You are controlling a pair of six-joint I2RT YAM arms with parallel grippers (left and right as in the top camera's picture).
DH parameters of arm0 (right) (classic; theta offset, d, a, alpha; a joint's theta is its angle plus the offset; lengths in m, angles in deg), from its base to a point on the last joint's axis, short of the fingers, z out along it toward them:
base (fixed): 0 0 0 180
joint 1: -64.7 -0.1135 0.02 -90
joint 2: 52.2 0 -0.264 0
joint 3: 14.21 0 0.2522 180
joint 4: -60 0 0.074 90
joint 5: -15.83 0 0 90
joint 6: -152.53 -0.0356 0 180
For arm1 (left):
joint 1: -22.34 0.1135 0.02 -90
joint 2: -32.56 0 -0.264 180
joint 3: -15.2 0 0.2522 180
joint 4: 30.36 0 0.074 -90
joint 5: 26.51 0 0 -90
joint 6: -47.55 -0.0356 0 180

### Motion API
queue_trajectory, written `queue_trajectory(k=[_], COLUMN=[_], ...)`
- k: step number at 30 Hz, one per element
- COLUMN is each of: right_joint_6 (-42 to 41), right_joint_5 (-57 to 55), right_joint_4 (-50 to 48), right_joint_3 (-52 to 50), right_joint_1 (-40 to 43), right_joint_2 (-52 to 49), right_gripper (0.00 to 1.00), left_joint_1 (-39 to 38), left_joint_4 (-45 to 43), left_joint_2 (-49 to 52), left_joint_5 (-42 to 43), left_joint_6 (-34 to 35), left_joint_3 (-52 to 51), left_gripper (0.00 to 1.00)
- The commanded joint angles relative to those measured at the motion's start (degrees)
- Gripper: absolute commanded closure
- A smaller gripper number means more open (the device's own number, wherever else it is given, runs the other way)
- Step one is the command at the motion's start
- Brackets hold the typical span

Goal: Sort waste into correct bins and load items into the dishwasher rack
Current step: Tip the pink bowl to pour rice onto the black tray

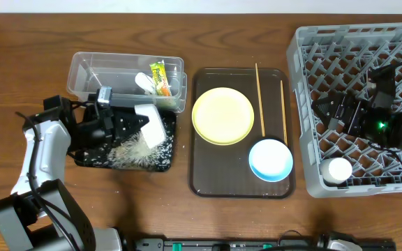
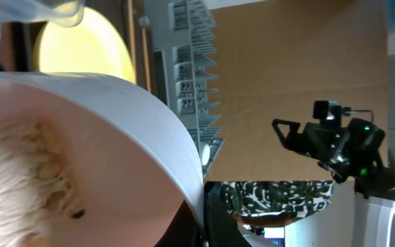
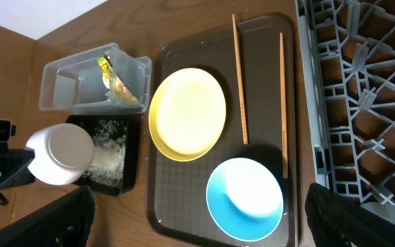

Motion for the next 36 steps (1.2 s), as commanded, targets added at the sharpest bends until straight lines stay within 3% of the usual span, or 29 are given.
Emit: queue_trajectory(k=[1,3,6,9,11,12,13,16,18,20,22,25,28,32,36], right_joint_6=[0.5,0.5,0.5,0.5,0.5,0.3,0.4,0.1,-0.5,-0.5,-0.5,-0.5,-0.5,-0.5,-0.5], right_joint_5=[0.1,0.1,0.1,0.1,0.1,0.1,0.1,0.1,0.1,0.1,0.1,0.1,0.0,0.0,-1.0], right_joint_4=[0.1,0.0,0.1,0.2,0.2,0.3,0.3,0.3,0.3,0.3,0.1,0.0,-0.3,0.0,-0.3], right_joint_3=[0.4,0.4,0.4,0.4,0.4,0.4,0.4,0.4,0.4,0.4,0.4,0.4,0.4,0.4,0.4], right_joint_1=[0.5,0.5,0.5,0.5,0.5,0.5,0.5,0.5,0.5,0.5,0.5,0.5,0.5,0.5,0.5], right_joint_2=[0.0,0.0,0.0,0.0,0.0,0.0,0.0,0.0,0.0,0.0,0.0,0.0,0.0,0.0,0.0], right_gripper=[0.05,0.05,0.05,0.05,0.05,0.05,0.05,0.05,0.05,0.04,0.05,0.04,0.04,0.04,0.03], left_joint_1=[0.3,0.3,0.2,0.9,1.3,1.2,1.0,1.5,1.3,0.8,1.9,0.8,0.0,-1.9,-2.6], left_joint_4=[-1.7,-4.0,-3.0,-5.0,-4.3,-3.6,-4.0,-6.0,-3.6,-2.2,-5.4,-3.5,-5.4,-3.3,-3.7], left_joint_2=[-0.1,0.0,-0.2,-0.1,0.0,-0.1,-0.1,0.0,-0.1,-0.1,0.0,-0.2,-0.2,-0.4,-0.4], left_joint_5=[3.0,1.2,6.2,-2.5,0.4,6.0,5.9,-3.8,0.1,2.5,-0.8,6.2,-2.1,2.1,-10.5], left_joint_6=[-2.0,-0.7,2.5,2.7,4.3,2.3,1.0,3.2,3.6,-1.5,2.3,3.3,3.3,3.2,7.9], left_joint_3=[-0.1,-0.1,0.0,0.0,-0.2,-0.4,-0.5,-0.5,-1.0,-1.2,-1.2,-1.5,-1.4,-1.6,-1.1], left_gripper=[0.94,0.94,0.94,0.94,0.94,0.94,0.94,0.94,0.94,0.94,0.94,0.94,0.94,0.94,0.94])
